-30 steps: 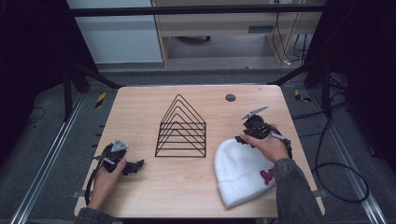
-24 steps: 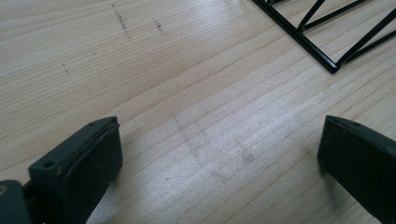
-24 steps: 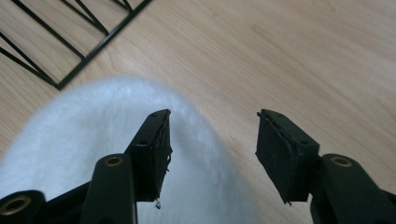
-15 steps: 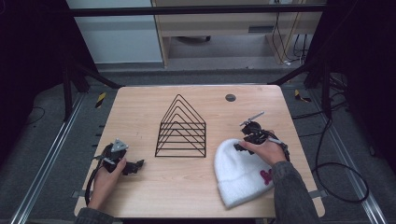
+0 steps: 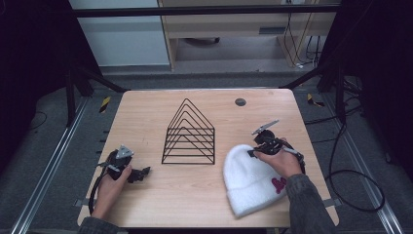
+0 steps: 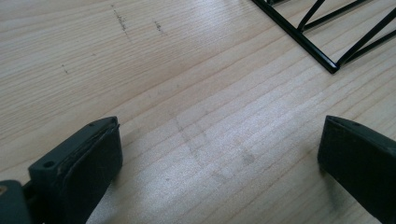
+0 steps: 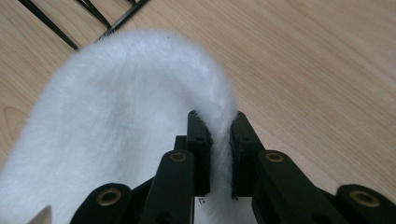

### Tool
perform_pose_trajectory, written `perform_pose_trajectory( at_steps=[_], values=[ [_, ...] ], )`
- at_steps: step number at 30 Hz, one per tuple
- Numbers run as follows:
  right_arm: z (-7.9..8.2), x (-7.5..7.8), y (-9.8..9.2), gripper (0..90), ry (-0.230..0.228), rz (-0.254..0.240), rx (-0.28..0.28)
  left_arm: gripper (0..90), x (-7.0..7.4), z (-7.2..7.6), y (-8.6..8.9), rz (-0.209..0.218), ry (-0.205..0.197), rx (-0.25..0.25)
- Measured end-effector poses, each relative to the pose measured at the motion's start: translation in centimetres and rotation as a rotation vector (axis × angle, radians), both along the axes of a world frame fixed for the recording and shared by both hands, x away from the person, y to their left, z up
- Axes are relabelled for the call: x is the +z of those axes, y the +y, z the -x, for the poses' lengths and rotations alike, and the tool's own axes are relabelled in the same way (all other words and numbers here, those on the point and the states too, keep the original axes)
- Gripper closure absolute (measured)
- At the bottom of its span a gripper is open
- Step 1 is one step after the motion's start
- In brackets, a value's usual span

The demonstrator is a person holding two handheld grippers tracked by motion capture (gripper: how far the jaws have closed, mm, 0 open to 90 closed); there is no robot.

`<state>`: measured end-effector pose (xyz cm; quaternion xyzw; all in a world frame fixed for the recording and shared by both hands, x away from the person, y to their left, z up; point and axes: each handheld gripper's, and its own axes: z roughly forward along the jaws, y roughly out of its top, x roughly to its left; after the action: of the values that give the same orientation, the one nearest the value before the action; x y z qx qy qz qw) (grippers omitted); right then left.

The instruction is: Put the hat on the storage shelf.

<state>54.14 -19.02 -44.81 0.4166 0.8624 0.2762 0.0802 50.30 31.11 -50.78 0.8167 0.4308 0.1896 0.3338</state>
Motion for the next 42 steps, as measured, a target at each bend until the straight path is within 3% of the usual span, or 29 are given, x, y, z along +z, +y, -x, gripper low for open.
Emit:
perform_pose_trajectory(
  at_steps=[5,6,7,9,13,15,19,26,37,42],
  values=[
    [1.9,2.2,-0.9,82.3,-0.101,-0.036,-0.017,0.0,0.0,0.1,-0.1,0.003,-0.001,0.011],
    [1.9,2.2,-0.9,82.3,-0.101,-0.036,-0.017,0.0,0.0,0.1,-0.1,0.003,-0.001,0.011],
    [3.2,3.0,-1.4,82.4,-0.155,-0.072,-0.031,0.0,0.0,0.1,-0.1,0.003,0.003,0.021],
    [4.3,3.7,-1.7,82.5,-0.192,-0.093,-0.049,2.7,0.3,0.2,-0.2,-0.013,-0.013,0.023],
    [6.0,4.9,-2.3,82.7,-0.257,-0.129,-0.068,3.5,1.0,0.5,-0.4,-0.025,-0.075,0.029],
    [6.8,5.7,-2.3,82.8,-0.288,-0.135,-0.068,4.8,1.5,0.8,-0.5,-0.026,-0.127,0.035],
    [8.2,7.6,-2.1,83.0,-0.343,-0.164,-0.06,5.5,2.3,1.2,-0.5,0.057,-0.174,0.035],
    [9.3,10.6,-1.4,83.2,-0.405,-0.204,-0.03,6.2,2.7,1.5,-0.7,0.106,-0.185,0.028],
    [8.6,13.0,-0.9,83.4,-0.433,-0.225,-0.051,6.2,2.3,0.8,-0.4,0.105,-0.171,0.044],
    [7.7,14.4,-0.2,83.7,-0.444,-0.235,-0.055,6.1,2.0,0.7,-0.8,0.083,-0.16,0.022]
  ],
)
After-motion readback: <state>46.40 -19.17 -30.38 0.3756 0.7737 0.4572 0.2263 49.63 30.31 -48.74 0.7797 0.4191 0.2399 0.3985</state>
